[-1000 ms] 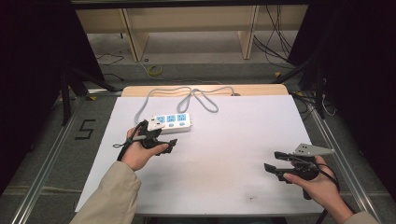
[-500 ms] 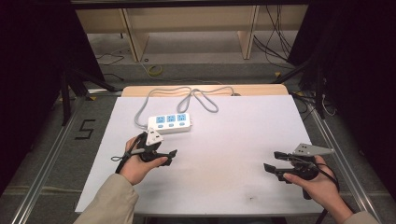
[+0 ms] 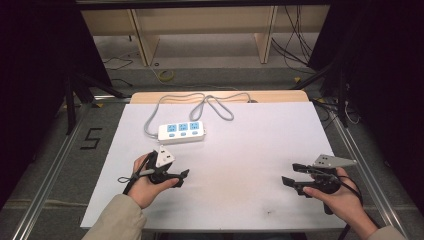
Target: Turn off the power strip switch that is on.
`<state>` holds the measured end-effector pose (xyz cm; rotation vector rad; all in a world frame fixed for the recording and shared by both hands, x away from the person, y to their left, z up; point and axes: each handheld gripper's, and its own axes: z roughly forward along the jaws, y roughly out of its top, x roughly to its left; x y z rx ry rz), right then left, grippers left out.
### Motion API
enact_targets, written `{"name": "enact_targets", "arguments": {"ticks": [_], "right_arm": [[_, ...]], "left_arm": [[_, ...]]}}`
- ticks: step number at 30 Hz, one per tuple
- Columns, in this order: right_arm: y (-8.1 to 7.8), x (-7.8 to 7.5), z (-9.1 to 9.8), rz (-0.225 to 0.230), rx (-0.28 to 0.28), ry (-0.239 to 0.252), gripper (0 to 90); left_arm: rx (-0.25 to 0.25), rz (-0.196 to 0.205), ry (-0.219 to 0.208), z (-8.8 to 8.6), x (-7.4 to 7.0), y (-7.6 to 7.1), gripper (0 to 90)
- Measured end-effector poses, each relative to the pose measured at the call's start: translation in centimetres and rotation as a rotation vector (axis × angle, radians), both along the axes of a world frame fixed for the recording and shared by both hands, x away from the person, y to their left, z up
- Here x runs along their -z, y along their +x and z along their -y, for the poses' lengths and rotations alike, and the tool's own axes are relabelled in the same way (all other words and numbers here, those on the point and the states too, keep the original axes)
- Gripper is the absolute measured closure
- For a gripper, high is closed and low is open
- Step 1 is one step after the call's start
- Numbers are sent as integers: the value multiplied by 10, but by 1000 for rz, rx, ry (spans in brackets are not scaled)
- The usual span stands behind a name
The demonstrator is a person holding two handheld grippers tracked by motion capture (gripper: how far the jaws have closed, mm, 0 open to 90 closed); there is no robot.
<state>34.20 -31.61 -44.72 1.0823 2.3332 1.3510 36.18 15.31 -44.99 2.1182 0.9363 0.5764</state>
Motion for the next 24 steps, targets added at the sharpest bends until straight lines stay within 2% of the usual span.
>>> {"name": "enact_targets", "arguments": {"ticks": [12, 24], "right_arm": [[-6, 0, -2, 1, -15, 2, 298], [-9, -2, -1, 9, -13, 5, 295]], "left_arm": [[11, -5, 16, -10, 11, -22, 201], [2, 23, 3, -15, 9, -22, 201]]}}
